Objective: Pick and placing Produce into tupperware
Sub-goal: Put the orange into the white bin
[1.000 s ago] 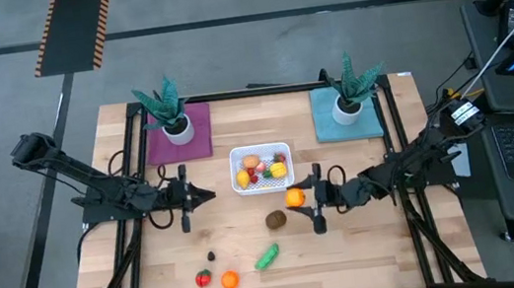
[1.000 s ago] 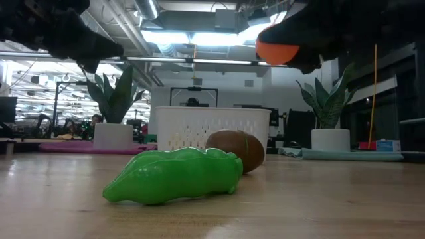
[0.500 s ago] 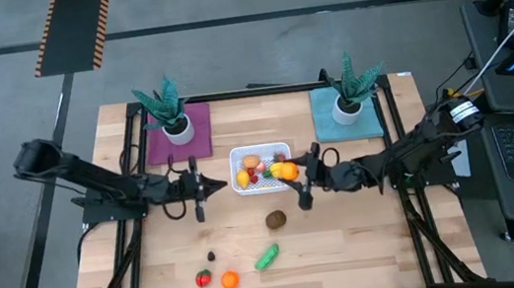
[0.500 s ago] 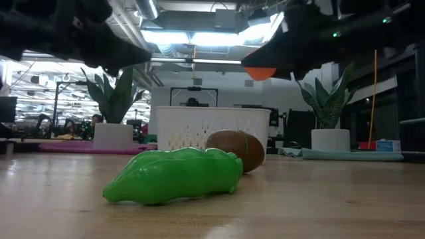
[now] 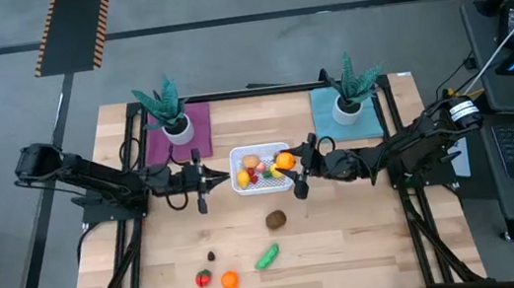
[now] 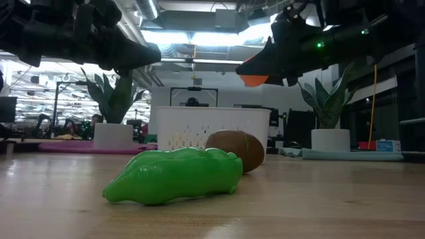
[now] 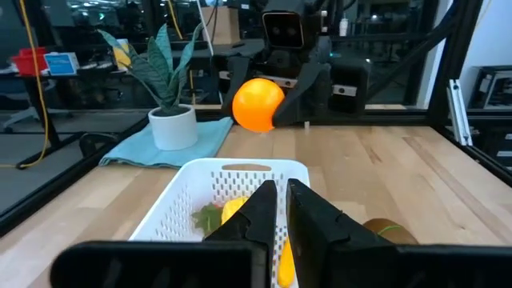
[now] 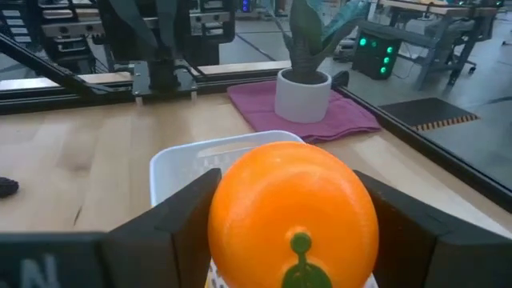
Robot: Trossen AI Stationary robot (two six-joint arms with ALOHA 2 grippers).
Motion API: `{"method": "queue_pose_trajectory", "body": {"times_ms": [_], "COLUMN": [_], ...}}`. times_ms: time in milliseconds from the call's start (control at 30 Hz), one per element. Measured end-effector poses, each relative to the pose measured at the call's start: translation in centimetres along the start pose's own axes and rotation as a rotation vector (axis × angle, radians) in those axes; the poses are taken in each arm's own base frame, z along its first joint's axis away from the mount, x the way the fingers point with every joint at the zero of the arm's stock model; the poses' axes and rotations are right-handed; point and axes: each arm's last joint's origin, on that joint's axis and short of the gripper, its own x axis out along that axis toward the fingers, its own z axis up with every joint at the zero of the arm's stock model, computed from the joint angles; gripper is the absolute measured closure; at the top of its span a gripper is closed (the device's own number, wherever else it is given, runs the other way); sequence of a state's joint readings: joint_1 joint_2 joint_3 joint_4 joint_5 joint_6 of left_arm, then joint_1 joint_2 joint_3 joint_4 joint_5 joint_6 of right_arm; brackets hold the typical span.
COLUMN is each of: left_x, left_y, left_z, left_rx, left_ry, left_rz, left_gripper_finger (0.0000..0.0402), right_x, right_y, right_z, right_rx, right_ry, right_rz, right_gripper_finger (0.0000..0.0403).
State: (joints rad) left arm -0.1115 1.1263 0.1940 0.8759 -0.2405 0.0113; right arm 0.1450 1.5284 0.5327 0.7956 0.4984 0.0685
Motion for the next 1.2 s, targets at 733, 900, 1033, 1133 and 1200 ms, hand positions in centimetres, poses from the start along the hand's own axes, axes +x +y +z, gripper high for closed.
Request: {"method": "queue_pose_trajectory", "body": {"times_ms": [733, 900, 1033, 1133, 1200], "left_x": [0.0, 0.0, 0.0, 0.0, 0.0], "left_y": [0.0, 0.0, 0.0, 0.0, 0.0], "left_z": [-0.1, -0.3, -0.4, -0.4, -0.4], "left_rx": [-0.001, 0.005, 0.005, 0.006, 0.006], "left_ry": [0.008, 0.033, 0.037, 0.037, 0.037], "left_rz": [0.002, 0.002, 0.002, 0.001, 0.001], "left_gripper_finger": [0.0368, 0.036, 0.0356, 0.0354, 0.0356], "right_x": [3.3, 3.8, 4.1, 4.2, 4.3], "right_y": [-3.3, -3.0, -2.6, -2.5, -2.5], "right_z": [1.6, 2.6, 3.6, 4.3, 5.0], "right_rx": [0.023, -0.006, -0.01, -0.024, -0.049], "right_ry": [0.196, 0.267, 0.34, 0.403, 0.431], "right_rz": [0.178, 0.232, 0.303, 0.324, 0.337], "right_gripper_finger": [0.0154, 0.0154, 0.0154, 0.0154, 0.0154]}}
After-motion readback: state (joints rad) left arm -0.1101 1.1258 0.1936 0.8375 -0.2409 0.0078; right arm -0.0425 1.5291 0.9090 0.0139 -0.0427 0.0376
